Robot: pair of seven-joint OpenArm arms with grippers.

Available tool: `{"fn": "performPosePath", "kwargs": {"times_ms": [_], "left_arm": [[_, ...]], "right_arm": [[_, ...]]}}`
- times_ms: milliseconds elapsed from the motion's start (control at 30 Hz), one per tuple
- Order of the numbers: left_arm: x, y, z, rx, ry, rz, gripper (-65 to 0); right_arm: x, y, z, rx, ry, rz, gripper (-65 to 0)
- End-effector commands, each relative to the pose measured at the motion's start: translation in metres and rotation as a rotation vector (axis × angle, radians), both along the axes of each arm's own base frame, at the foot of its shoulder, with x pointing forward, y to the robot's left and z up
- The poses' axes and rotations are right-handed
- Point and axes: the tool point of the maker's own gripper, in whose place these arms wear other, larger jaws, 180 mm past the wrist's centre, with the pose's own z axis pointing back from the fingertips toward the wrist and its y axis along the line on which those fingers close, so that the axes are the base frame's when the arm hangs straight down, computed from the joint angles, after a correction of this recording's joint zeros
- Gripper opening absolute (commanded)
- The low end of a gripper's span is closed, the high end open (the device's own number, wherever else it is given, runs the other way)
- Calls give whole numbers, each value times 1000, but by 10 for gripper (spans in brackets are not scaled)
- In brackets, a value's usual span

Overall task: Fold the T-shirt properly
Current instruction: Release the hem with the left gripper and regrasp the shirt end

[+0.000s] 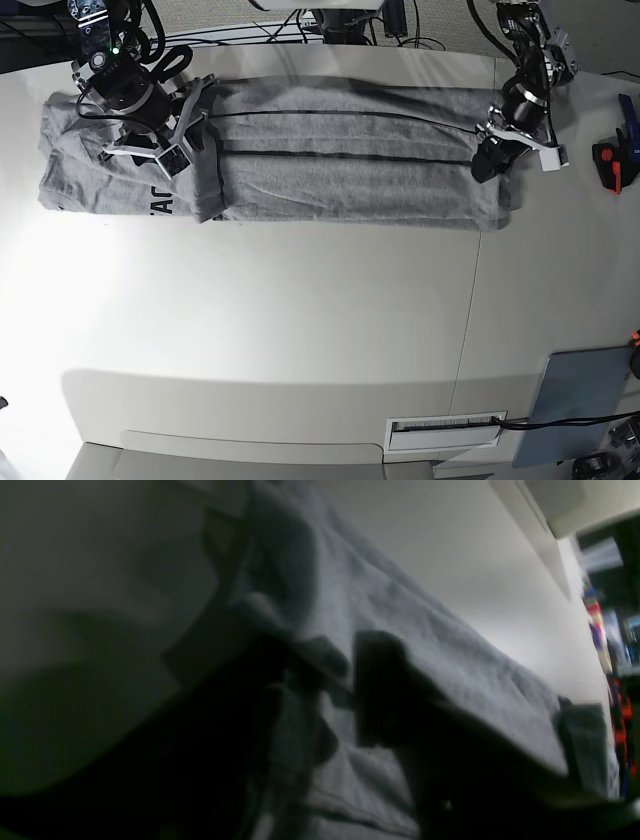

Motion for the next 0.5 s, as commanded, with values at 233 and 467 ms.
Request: {"fn": "performPosePath", "kwargs": {"times_ms": [233, 467], "left_arm": [[-19, -1, -24, 55, 136, -36, -650], [-3, 22, -5, 106, 17, 49, -650]], "right_arm": [[5, -1, 9, 0, -36, 7, -422], [5, 0, 9, 0, -38, 7, -422]]}}
